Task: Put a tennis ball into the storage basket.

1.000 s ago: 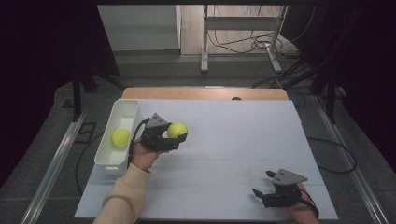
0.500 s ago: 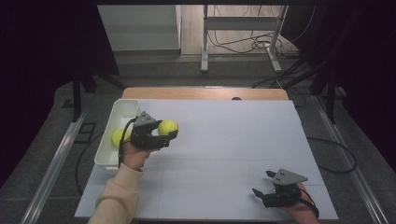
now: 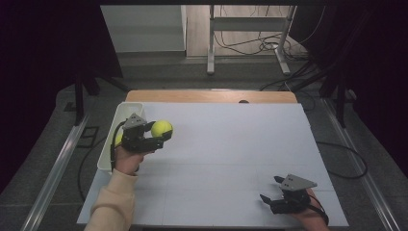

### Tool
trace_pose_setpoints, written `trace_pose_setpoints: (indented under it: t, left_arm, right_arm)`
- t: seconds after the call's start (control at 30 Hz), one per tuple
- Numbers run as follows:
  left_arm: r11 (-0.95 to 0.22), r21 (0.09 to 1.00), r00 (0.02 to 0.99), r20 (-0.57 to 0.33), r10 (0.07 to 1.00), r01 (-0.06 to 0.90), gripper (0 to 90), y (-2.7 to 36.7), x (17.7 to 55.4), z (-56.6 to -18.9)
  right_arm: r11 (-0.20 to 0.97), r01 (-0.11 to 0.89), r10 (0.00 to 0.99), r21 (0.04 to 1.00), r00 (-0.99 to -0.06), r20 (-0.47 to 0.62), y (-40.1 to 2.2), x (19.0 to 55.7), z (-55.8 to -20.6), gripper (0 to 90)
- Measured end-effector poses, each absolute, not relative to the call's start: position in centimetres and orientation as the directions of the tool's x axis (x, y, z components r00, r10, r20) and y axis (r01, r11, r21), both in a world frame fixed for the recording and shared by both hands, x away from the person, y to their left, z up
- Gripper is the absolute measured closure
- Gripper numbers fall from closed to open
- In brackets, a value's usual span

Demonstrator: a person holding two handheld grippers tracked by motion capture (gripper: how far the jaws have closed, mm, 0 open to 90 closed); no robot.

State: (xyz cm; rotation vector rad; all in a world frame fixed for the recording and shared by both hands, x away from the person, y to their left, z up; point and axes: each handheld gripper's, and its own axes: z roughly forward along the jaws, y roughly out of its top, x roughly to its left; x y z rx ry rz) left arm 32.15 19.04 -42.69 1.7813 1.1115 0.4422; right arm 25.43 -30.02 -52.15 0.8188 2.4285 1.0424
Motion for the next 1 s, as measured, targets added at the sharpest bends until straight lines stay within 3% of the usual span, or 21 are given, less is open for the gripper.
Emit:
trace_pose_setpoints:
  t: [1.0]
  left_arm:
    - [-0.051,0.86,0.392,-0.178,0.902,0.507,25.9,24.3,31.1,-43.0]
  right_arm:
    - [0.56,0.362,0.639,0.745,-0.761,-0.11,-30.0,25.5,-52.2,16.9]
